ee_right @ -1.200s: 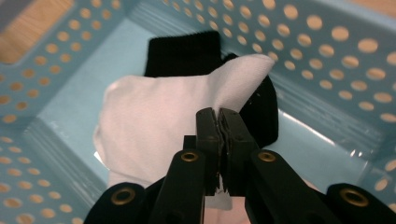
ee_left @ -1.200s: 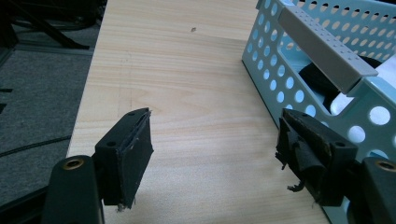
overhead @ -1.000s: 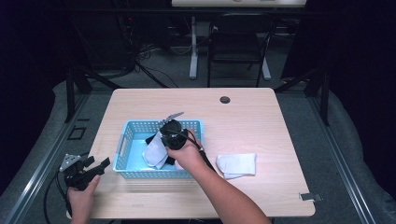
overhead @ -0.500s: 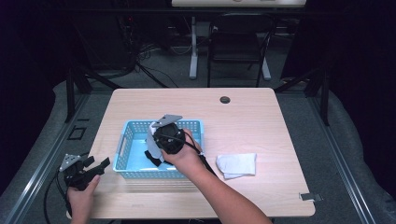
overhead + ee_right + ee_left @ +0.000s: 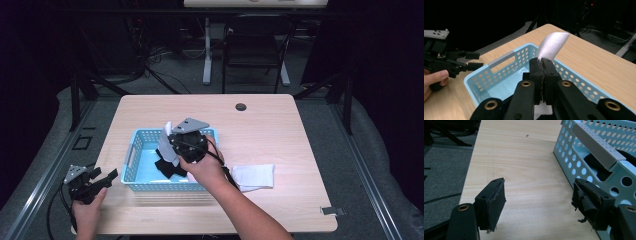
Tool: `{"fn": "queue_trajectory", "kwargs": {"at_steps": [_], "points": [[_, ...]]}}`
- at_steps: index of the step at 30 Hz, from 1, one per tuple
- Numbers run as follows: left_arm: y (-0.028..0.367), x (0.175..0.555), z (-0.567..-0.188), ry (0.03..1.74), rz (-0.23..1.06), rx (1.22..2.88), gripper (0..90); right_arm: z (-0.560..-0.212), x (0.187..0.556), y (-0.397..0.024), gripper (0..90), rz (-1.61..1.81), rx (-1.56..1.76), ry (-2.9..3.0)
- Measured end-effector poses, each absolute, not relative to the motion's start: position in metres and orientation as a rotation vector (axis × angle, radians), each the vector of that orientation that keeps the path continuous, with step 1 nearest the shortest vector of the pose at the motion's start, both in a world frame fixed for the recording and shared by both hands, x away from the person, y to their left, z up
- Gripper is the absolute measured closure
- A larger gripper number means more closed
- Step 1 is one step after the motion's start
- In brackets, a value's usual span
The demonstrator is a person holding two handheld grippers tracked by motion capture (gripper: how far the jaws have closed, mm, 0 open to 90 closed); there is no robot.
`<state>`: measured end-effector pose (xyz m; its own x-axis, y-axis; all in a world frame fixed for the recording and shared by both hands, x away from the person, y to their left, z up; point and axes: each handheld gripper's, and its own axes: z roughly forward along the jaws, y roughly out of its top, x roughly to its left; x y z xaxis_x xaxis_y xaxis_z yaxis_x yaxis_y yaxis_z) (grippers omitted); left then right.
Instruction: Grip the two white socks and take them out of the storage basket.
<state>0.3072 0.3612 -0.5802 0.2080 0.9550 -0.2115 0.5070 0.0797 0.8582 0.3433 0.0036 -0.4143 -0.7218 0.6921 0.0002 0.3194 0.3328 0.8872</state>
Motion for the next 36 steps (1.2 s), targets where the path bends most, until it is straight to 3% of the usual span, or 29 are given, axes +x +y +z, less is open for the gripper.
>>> {"fn": "queue_trajectory", "kwargs": {"at_steps": [21,36], "points": [[0.360,0.307,-0.581,1.426,0.613,1.558,26.5,-0.386,0.315,-0.061,88.4,1.441,0.932,2.068],[0.360,0.307,-0.581,1.427,0.615,1.563,26.5,-0.383,0.297,-0.113,88.4,1.418,1.009,1.981]]}}
